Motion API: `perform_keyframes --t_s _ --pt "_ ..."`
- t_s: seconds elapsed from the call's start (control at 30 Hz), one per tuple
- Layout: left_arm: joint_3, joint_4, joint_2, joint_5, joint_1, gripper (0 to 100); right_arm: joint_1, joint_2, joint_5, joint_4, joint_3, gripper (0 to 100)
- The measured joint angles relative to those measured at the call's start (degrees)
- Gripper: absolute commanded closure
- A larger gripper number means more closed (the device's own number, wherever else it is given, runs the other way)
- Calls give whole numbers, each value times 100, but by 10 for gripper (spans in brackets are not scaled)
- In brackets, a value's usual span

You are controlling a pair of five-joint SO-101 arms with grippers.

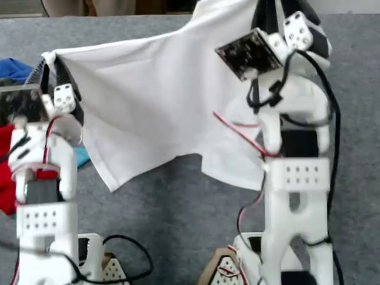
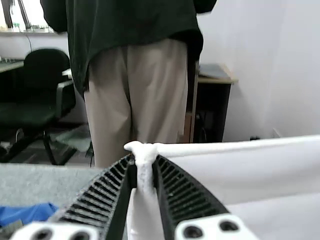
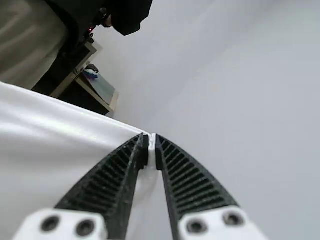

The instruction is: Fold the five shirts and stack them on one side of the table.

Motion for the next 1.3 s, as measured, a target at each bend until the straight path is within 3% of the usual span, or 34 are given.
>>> perform_keyframes --t_s 0.33,0.6,0.87,1.3 --pt "-1389 -18 2462 0 9 982 123 2303 0 -440 -1354 994" --pt "-1837 -44 3349 0 26 982 299 4316 35 -396 -3376 994" --pt "-1873 -53 3367 0 53 982 703 6163 -26 1284 -5741 994" --pt "-1908 -53 3429 0 440 982 870 8343 -1688 3965 -8791 994"
